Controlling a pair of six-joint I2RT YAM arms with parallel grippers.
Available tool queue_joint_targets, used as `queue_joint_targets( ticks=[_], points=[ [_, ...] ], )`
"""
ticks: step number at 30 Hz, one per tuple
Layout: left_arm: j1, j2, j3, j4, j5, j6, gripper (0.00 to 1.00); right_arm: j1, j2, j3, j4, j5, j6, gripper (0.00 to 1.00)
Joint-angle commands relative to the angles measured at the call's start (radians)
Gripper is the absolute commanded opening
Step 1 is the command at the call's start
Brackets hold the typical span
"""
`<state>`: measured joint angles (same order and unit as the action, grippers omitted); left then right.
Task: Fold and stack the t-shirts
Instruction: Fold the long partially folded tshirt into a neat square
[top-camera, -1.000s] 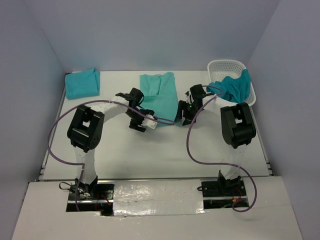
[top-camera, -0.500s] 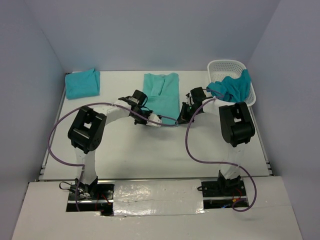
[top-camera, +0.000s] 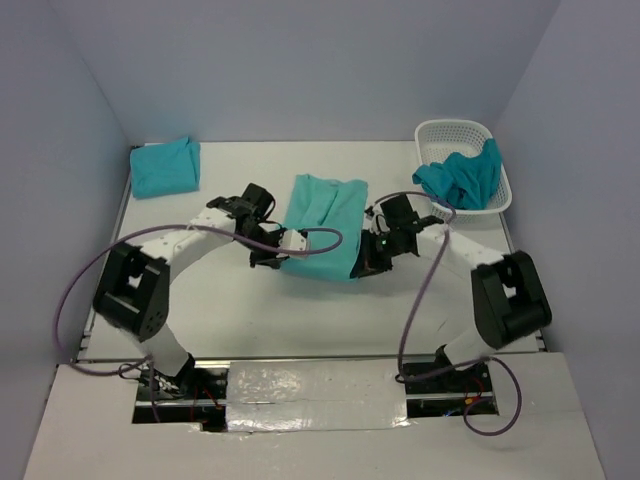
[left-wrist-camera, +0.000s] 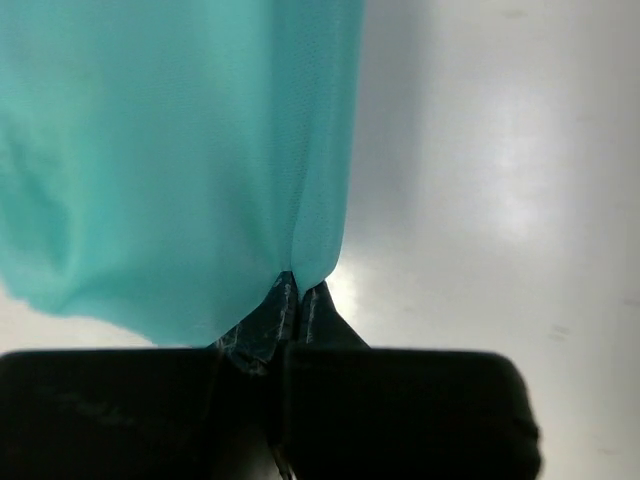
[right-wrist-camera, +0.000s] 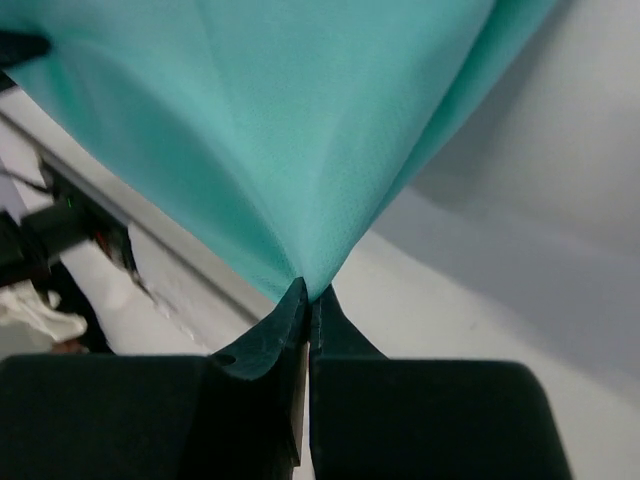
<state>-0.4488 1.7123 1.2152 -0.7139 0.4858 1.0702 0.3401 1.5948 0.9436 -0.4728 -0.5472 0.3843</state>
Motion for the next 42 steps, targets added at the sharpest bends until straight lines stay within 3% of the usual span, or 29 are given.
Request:
queue_joint_targets(
  ticks=[1, 6, 9, 13, 18, 22, 27, 37, 42],
  points=[
    [-0.008, -0.149, -0.057, -0.173, 0.025, -0.067, 0.00, 0.063, -0.148, -0.098, -0.118, 0.013, -0.007, 0.00],
    [-0.090, -0.312, -0.077, -0.315, 0.042, -0.101, 0.00, 0.219, -0.339, -0.178, -0.214, -0.029, 0.080, 0.00],
    [-0.093, -0.371, -0.037, -0.370, 0.086, -0.131, 0.00, 0.232, -0.450, -0.187, -0.291, -0.091, 0.129, 0.00],
    [-0.074, -0.335, 0.079, -0.394, 0.164, -0.211, 0.00, 0.195, -0.504, -0.134, -0.357, -0.108, 0.163, 0.00],
    [0.001, -0.137, 0.288, -0.368, 0.172, -0.308, 0.00, 0.082, -0.375, -0.010, -0.331, -0.131, 0.111, 0.00],
    [0.054, -0.016, 0.363, -0.279, 0.149, -0.364, 0.00, -0.048, -0.247, 0.058, -0.299, -0.105, 0.073, 0.00],
    [0.088, 0.088, 0.463, -0.191, 0.155, -0.444, 0.00, -0.105, -0.110, 0.165, -0.258, -0.102, 0.057, 0.00],
    [0.137, 0.228, 0.500, -0.012, 0.057, -0.619, 0.00, -0.182, 0.129, 0.319, -0.187, -0.091, 0.107, 0.00],
    [0.137, 0.237, 0.495, 0.179, 0.057, -0.702, 0.00, -0.217, 0.185, 0.385, -0.176, -0.083, 0.126, 0.00]
  ],
)
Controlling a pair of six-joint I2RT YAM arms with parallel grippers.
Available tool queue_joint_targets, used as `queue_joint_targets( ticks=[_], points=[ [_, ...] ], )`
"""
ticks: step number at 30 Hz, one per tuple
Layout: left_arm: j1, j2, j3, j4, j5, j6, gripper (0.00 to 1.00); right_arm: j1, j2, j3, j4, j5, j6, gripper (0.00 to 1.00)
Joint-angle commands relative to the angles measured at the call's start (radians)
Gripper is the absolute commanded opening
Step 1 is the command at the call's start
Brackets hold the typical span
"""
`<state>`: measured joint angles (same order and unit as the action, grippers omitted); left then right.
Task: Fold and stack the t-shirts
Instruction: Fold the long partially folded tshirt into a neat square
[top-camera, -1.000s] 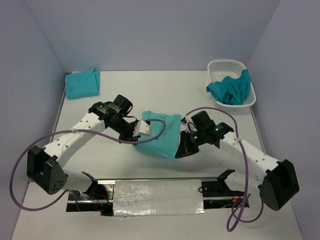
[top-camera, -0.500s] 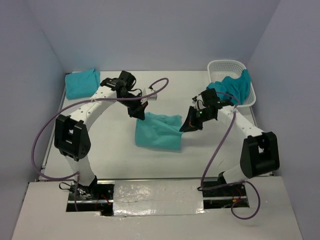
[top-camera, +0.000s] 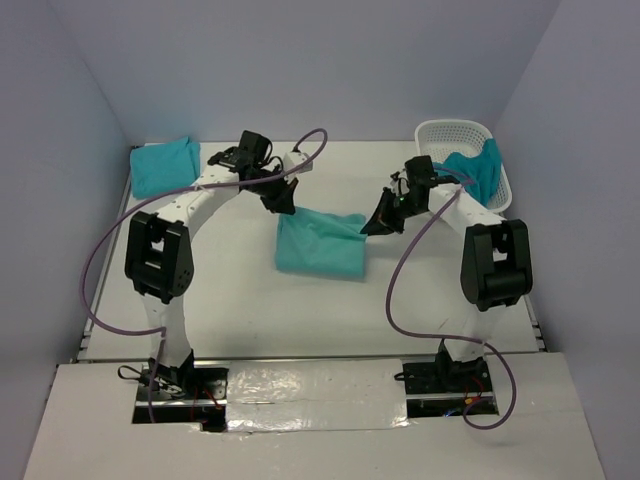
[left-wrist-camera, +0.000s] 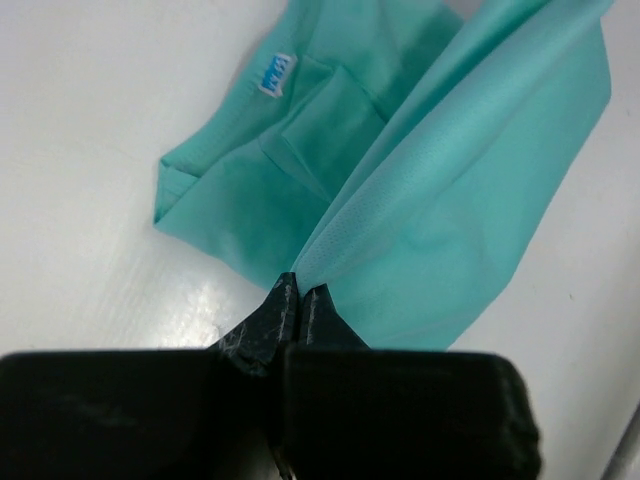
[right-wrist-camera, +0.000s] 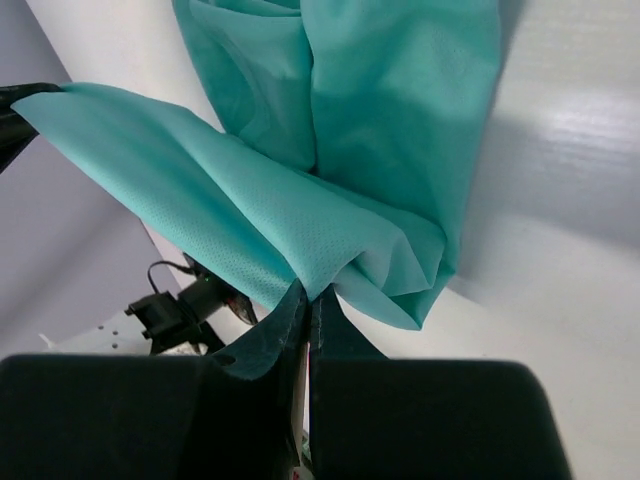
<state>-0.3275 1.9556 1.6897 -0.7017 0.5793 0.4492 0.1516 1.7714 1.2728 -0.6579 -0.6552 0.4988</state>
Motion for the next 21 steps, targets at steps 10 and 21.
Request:
queue_joint_targets(
  ticks=[10, 21],
  points=[
    [0.018, 0.130, 0.126, 0.284, -0.105, -0.172, 0.00, -0.053, 0.172, 0.270, -0.002, 0.087, 0.056, 0.19],
    [0.018, 0.380, 0.283, 0.556, -0.136, -0.292, 0.13, -0.069, 0.266, 0.470, 0.066, 0.411, 0.043, 0.47]
  ],
)
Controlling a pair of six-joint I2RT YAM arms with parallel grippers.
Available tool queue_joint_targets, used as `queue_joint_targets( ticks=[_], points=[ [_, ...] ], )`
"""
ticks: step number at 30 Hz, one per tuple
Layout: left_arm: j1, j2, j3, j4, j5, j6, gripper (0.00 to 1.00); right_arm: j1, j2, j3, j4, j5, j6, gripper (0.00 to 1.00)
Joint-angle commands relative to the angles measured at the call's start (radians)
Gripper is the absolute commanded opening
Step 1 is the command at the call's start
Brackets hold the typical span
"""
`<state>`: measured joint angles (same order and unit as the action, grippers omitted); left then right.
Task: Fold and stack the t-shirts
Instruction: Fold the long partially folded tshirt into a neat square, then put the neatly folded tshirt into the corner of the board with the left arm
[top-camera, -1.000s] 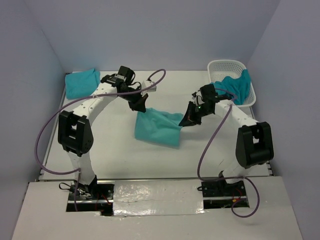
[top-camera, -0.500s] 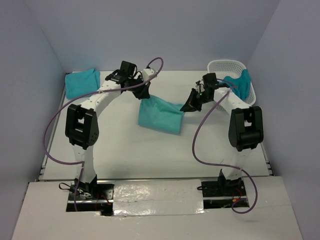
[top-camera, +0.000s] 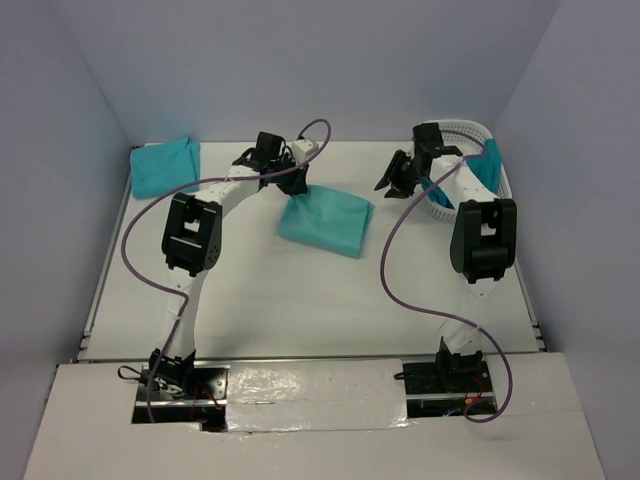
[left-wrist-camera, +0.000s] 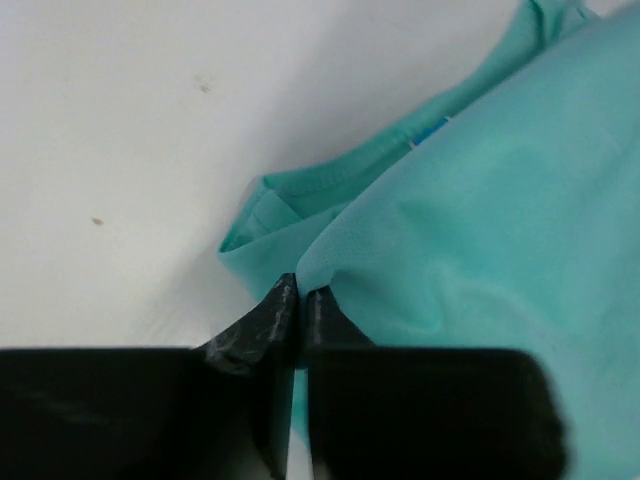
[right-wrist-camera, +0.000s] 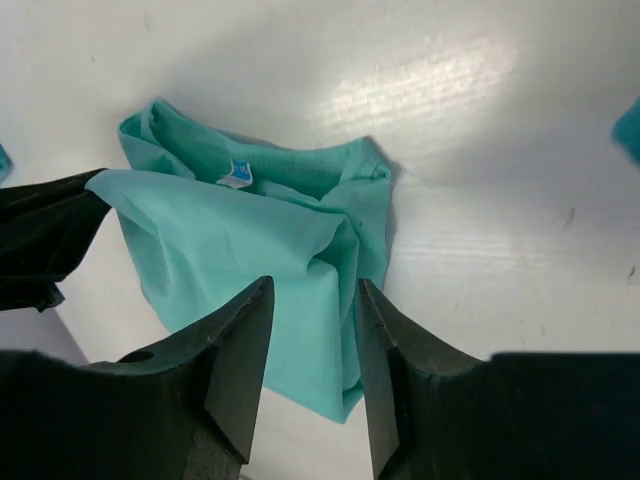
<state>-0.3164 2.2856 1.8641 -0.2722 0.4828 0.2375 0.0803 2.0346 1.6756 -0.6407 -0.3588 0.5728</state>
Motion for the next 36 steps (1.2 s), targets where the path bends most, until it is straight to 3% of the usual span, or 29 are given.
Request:
queue_joint_targets(
  ticks=[1, 4, 5, 7, 8, 10, 11, 14, 15, 16, 19, 20, 24, 27, 32, 36],
  points=[
    [0.011, 0.069, 0.134, 0.119, -0.059, -0.090, 0.23, 0.007, 0.001, 0.079, 0.064, 0.135, -0.059, 0.47],
    [0.019, 0.100, 0.165, 0.126, -0.094, -0.104, 0.54, 0.053, -0.014, 0.145, 0.042, 0.244, -0.183, 0.46],
    [0.026, 0.098, 0.170, 0.131, -0.122, -0.110, 0.65, 0.070, -0.039, 0.136, 0.052, 0.259, -0.209, 0.41],
    [0.039, 0.091, 0.208, 0.125, -0.151, -0.153, 0.75, 0.140, -0.072, 0.093, 0.091, 0.261, -0.261, 0.36],
    [0.054, 0.080, 0.228, 0.120, -0.154, -0.183, 0.99, 0.163, -0.103, 0.041, 0.134, 0.262, -0.263, 0.24],
    [0.062, 0.071, 0.311, 0.071, -0.173, -0.184, 0.99, 0.203, -0.131, -0.049, 0.224, 0.235, -0.202, 0.12],
    [0.062, 0.061, 0.338, 0.051, -0.179, -0.169, 0.99, 0.210, -0.142, -0.074, 0.257, 0.212, -0.164, 0.01],
    [0.062, 0.013, 0.376, 0.008, -0.164, -0.132, 0.99, 0.211, -0.096, -0.105, 0.326, 0.120, -0.044, 0.00],
    [0.062, 0.000, 0.368, -0.010, -0.086, -0.121, 0.99, 0.211, -0.080, -0.102, 0.341, 0.103, -0.010, 0.00],
    [0.057, -0.015, 0.362, -0.025, -0.038, -0.110, 0.96, 0.210, -0.041, -0.088, 0.335, 0.077, 0.005, 0.00],
    [0.036, -0.020, 0.301, -0.086, 0.112, -0.089, 0.17, 0.200, 0.030, -0.042, 0.279, 0.075, 0.028, 0.00],
    [0.027, -0.015, 0.284, -0.111, 0.119, -0.063, 0.00, 0.199, 0.036, -0.046, 0.277, 0.083, 0.039, 0.00],
    [-0.009, 0.017, 0.208, -0.186, 0.177, 0.008, 0.01, 0.162, 0.032, -0.131, 0.305, 0.112, 0.119, 0.00],
    [-0.033, 0.078, 0.251, -0.193, 0.171, 0.003, 0.07, 0.139, 0.033, -0.160, 0.325, 0.113, 0.136, 0.00],
    [-0.007, 0.230, 0.363, -0.122, -0.026, -0.182, 0.12, 0.121, 0.102, -0.111, 0.276, 0.119, 0.098, 0.00],
    [0.055, 0.246, 0.331, -0.035, -0.151, -0.335, 0.18, 0.099, 0.124, -0.096, 0.262, 0.133, 0.072, 0.00]
  ],
)
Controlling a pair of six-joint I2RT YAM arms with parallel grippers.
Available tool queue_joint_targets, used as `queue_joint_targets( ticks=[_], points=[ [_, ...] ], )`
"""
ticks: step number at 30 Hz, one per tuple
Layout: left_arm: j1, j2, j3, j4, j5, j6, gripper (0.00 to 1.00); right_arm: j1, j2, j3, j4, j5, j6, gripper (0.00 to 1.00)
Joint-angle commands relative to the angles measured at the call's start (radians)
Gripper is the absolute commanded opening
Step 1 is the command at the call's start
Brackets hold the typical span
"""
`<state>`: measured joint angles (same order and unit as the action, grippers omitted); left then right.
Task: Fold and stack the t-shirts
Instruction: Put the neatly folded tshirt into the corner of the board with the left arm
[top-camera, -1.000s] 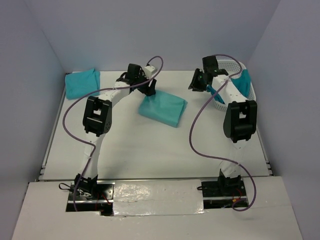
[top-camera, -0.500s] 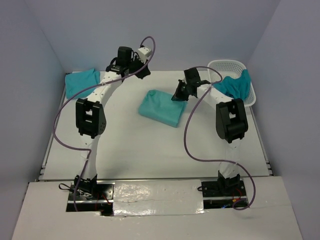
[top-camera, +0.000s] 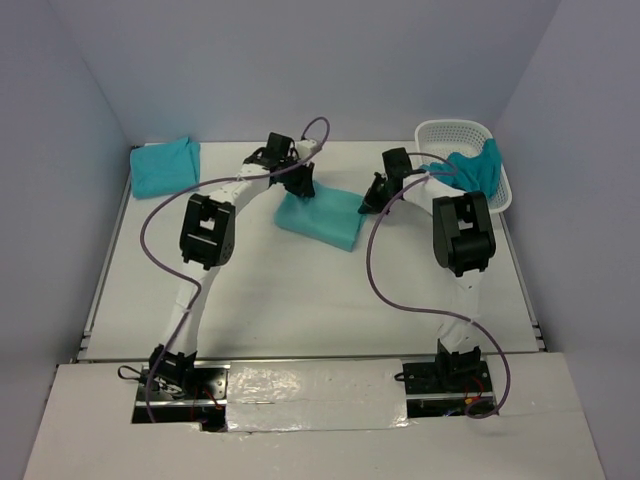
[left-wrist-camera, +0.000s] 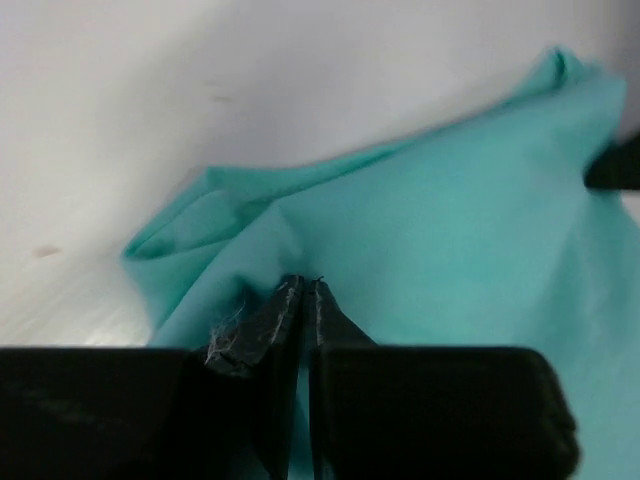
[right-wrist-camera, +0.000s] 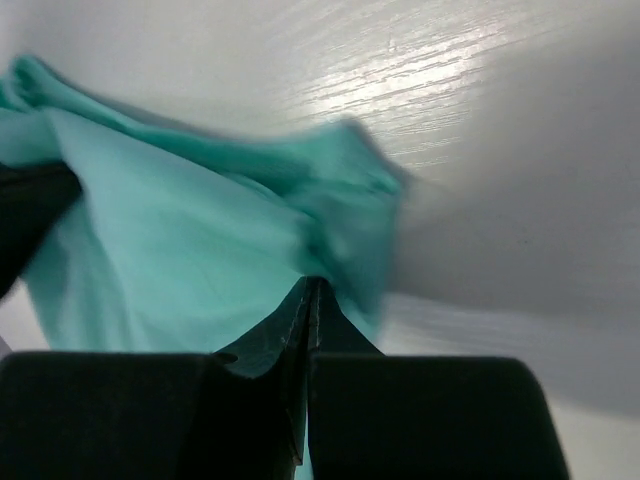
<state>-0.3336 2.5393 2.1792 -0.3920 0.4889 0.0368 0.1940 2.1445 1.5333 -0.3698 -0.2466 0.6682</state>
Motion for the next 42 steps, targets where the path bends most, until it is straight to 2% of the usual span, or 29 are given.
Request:
queue_joint_targets(
  ticks=[1, 3, 5, 6, 7, 8, 9, 10, 11, 12, 13, 14, 17, 20, 25, 28, 31, 34, 35, 42],
  points=[
    [0.080, -0.017, 0.004, 0.102, -0.168, -0.174, 0.21, -0.021, 0.023, 0.060, -0.020, 0.023, -0.035, 0.00],
    [0.100, -0.052, -0.050, 0.171, -0.173, -0.221, 0.30, -0.031, 0.063, 0.111, -0.056, 0.020, -0.068, 0.00],
    [0.110, -0.059, -0.032, 0.185, -0.130, -0.251, 0.44, -0.033, 0.096, 0.169, -0.099, 0.036, -0.093, 0.00],
    [0.114, -0.050, -0.007, 0.167, -0.112, -0.274, 0.59, -0.031, 0.104, 0.186, -0.113, 0.059, -0.119, 0.00],
    [0.117, -0.047, 0.017, 0.156, -0.093, -0.290, 0.63, -0.030, 0.107, 0.201, -0.127, 0.073, -0.131, 0.00],
    [0.128, -0.056, 0.045, 0.157, -0.017, -0.304, 0.67, -0.030, 0.104, 0.223, -0.138, 0.079, -0.145, 0.00],
    [0.131, -0.069, 0.050, 0.172, 0.009, -0.330, 0.77, -0.031, 0.095, 0.232, -0.142, 0.079, -0.168, 0.00],
    [0.134, -0.086, 0.054, 0.179, 0.026, -0.328, 0.82, -0.028, 0.086, 0.243, -0.147, 0.095, -0.179, 0.06],
    [0.136, -0.121, 0.060, 0.180, 0.037, -0.316, 0.84, -0.028, 0.059, 0.257, -0.153, 0.099, -0.185, 0.22],
    [0.134, -0.137, 0.071, 0.154, 0.036, -0.281, 0.88, -0.030, 0.040, 0.261, -0.155, 0.098, -0.193, 0.29],
    [0.134, -0.149, 0.080, 0.137, 0.036, -0.270, 0.98, -0.027, 0.025, 0.266, -0.158, 0.090, -0.199, 0.34],
    [0.137, -0.158, 0.099, 0.124, 0.046, -0.258, 0.99, -0.024, -0.010, 0.261, -0.162, 0.086, -0.197, 0.42],
    [0.137, -0.233, 0.073, 0.065, 0.048, -0.152, 0.99, 0.001, -0.066, 0.219, -0.147, 0.040, -0.197, 0.52],
    [0.148, -0.289, -0.022, 0.010, -0.019, -0.063, 0.99, 0.035, -0.055, 0.217, -0.149, -0.051, -0.193, 0.57],
    [0.185, -0.211, -0.038, -0.191, -0.093, -0.048, 0.99, 0.054, 0.024, 0.257, -0.147, -0.098, -0.135, 0.59],
    [0.194, -0.183, -0.068, -0.194, -0.101, -0.055, 0.99, 0.064, 0.058, 0.266, -0.142, -0.102, -0.110, 0.59],
    [0.202, -0.105, -0.036, -0.211, -0.087, -0.103, 0.99, 0.076, 0.083, 0.269, -0.146, -0.091, -0.098, 0.59],
    [0.211, -0.100, -0.096, -0.162, -0.056, -0.138, 0.99, 0.081, 0.100, 0.261, -0.158, -0.074, -0.096, 0.58],
    [0.217, -0.108, -0.116, -0.113, 0.000, -0.167, 0.99, 0.081, 0.104, 0.260, -0.164, -0.069, -0.097, 0.57],
    [0.214, -0.148, -0.263, 0.030, 0.137, -0.251, 0.99, 0.082, 0.133, 0.246, -0.188, -0.046, -0.113, 0.51]
  ],
)
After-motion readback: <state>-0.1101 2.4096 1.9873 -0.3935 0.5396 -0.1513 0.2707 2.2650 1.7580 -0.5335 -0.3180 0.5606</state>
